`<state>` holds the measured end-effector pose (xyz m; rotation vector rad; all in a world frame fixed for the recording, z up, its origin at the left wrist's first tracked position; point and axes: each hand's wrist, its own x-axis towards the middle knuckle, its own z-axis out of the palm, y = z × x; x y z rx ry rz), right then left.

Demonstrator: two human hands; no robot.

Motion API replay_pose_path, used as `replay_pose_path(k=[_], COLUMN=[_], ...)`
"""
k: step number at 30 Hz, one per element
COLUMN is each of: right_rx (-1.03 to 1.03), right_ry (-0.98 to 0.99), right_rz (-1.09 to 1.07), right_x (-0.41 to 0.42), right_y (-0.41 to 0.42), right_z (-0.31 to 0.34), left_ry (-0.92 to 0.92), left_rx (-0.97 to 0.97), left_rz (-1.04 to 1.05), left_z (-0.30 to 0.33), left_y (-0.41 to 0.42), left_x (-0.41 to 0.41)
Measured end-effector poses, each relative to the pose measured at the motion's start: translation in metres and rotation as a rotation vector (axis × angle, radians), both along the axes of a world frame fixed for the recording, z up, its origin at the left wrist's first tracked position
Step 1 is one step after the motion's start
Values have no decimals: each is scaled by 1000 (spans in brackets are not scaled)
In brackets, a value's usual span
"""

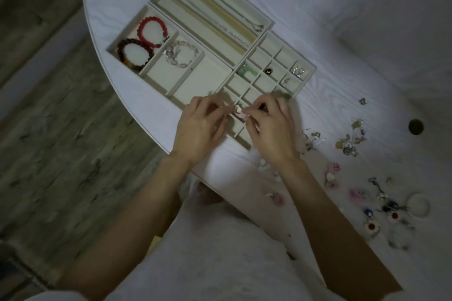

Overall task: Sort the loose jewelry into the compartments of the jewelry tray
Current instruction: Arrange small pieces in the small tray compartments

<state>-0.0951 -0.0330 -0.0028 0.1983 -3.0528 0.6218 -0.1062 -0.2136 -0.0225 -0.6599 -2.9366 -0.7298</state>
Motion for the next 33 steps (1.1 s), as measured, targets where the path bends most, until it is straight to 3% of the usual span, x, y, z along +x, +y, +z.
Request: replay_pose_path(k=[6, 12, 18, 25, 33], right_rx=[110, 164, 290, 132, 259], right_ry=[-20, 1, -99, -136, -87], right_rz=[-25, -141, -104, -156, -252], right_x=[6, -9, -22, -17, -21], right_y=[-8, -17, -21, -19, -27], right_z=[-4, -4, 0, -3, -2], left_ry=[-69, -59, -41, -31, -27], left_rx=[-189, -191, -269, -230, -114], left_rz=[-82, -128, -231, -238, -176], left_z=[7, 11, 12, 10, 2], left_y=[6, 7, 12, 5, -5], left_x=[-8, -21, -35, -36, -26])
